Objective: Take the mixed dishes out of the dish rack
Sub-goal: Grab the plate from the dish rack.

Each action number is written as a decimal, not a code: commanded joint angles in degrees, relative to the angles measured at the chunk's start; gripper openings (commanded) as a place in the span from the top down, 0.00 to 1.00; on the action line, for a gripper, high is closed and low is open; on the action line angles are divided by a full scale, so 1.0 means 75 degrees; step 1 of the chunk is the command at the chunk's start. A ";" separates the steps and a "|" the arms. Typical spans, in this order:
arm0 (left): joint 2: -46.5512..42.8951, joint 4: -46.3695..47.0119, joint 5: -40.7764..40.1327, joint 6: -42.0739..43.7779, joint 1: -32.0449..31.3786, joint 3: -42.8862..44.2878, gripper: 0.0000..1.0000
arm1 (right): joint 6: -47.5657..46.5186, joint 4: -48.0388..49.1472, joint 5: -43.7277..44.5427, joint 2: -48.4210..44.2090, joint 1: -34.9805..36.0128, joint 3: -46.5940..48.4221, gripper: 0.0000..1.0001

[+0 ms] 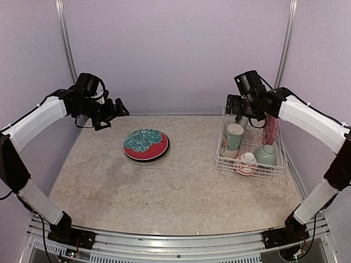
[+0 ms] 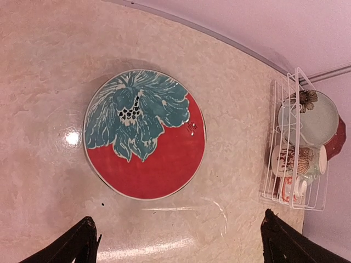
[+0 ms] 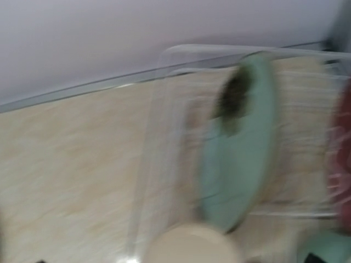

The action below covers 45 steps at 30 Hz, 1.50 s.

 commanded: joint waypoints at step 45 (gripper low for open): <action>-0.0799 0.0619 0.1396 -0.0484 0.0650 -0.0381 0.01 | 0.1254 -0.4176 0.2632 0.5728 -0.1723 0.5823 0.93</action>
